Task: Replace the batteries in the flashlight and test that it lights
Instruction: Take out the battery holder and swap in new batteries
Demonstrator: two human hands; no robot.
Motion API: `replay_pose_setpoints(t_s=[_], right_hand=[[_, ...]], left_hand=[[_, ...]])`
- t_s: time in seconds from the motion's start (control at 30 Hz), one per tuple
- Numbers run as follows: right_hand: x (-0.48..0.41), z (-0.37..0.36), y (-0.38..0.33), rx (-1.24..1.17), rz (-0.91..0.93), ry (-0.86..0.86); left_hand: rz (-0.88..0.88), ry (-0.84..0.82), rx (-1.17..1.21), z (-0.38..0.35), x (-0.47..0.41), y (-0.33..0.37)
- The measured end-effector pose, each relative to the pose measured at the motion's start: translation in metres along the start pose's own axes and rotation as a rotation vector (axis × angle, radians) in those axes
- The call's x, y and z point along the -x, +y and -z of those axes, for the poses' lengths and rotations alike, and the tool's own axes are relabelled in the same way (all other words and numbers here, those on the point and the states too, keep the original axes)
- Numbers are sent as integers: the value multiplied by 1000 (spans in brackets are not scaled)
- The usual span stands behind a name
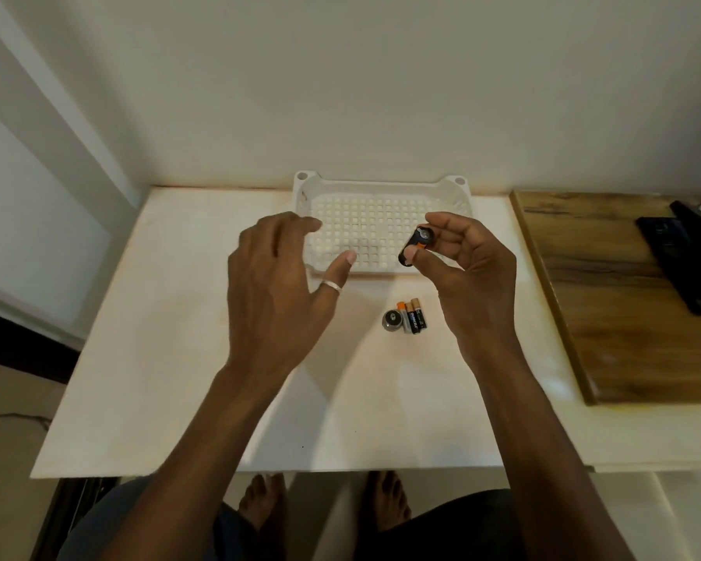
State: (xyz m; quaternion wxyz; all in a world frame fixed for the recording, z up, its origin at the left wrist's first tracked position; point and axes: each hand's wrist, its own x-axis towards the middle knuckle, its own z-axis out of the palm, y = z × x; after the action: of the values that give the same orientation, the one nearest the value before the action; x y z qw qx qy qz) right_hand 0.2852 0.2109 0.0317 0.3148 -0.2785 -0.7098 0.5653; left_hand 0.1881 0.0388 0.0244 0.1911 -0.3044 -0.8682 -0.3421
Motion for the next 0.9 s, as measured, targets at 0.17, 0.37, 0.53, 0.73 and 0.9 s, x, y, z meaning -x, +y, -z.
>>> replay_pose_setpoints(t_s=[0.17,0.37,0.53,0.73,0.9], right_hand=[[-4,-2,2,0,-67,36],[-7,-3,5,-92,-175,59],[-5,-1,6,-226,-280,60],[-2,-1,4,-909,-606,-36],[0,-2,-2,-1032,-656,-153]], left_hand=[[187,-304,50,12,6,-29],[301,-389,43,10,7,-44],[330,-394,239,5,2,-41],[319,-271,640,-2,-10,-14],[82,-196,455,-15,-6,-6]])
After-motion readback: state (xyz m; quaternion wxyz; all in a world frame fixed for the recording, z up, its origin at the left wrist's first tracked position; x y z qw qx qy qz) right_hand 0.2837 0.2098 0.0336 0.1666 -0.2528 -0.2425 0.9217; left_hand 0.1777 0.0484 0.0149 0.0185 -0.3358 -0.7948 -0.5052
